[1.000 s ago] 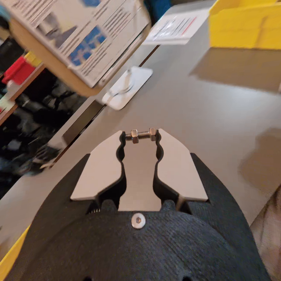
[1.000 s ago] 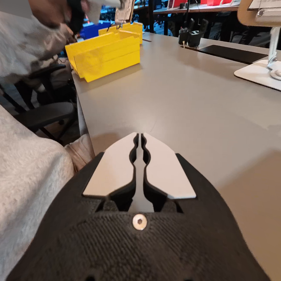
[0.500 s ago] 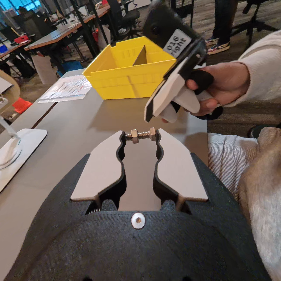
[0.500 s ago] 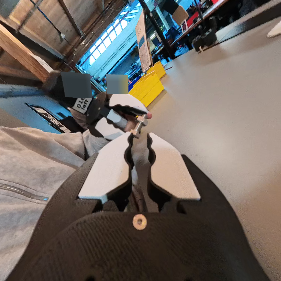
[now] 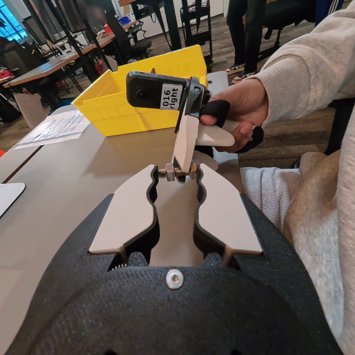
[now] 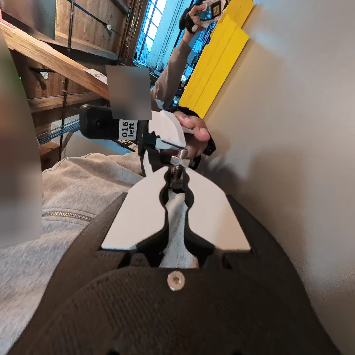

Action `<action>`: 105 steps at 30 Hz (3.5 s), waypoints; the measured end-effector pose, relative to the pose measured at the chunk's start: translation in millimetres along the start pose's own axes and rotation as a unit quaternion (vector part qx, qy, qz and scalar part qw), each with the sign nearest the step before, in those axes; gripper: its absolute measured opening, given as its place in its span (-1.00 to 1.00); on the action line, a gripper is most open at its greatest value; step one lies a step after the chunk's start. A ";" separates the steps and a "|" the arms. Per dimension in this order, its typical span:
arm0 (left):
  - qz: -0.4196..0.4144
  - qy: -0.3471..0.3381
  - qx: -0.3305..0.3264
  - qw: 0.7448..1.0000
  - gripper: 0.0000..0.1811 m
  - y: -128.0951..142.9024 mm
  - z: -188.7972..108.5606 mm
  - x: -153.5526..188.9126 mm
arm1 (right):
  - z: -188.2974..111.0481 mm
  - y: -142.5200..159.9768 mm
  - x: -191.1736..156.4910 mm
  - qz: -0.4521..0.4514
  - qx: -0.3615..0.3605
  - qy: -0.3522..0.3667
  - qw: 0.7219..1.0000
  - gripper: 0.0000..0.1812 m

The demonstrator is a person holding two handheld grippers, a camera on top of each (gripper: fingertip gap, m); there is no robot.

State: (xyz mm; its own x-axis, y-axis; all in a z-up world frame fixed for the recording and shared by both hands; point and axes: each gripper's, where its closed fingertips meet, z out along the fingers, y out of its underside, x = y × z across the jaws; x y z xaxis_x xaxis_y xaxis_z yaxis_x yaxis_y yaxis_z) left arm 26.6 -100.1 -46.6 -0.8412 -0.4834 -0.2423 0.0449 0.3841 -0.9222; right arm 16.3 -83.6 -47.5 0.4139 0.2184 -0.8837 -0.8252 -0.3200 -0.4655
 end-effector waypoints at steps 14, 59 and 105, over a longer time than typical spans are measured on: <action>-0.237 0.065 0.055 0.968 -0.45 7.2 5.4 1.7 | -16.3 -29.7 -9.0 -0.215 0.081 0.060 0.972 -0.89; -0.277 0.115 0.174 0.938 -0.81 -10.5 -14.6 -0.7 | 3.1 -28.2 -38.6 -0.432 0.098 0.105 0.890 -0.78; -0.222 0.134 0.173 0.950 -0.81 -14.0 -14.6 16.3 | 9.6 -12.9 -41.3 -0.442 0.063 0.095 0.890 -0.80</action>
State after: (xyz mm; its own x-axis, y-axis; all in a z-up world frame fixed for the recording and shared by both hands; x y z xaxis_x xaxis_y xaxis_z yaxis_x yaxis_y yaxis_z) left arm 4.4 -101.8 -33.3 -0.9237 -0.3015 0.2364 -0.2111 -0.1144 -0.9708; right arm 6.2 -79.7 -4.6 0.9700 0.1701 -0.1735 -0.1773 0.0072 -0.9841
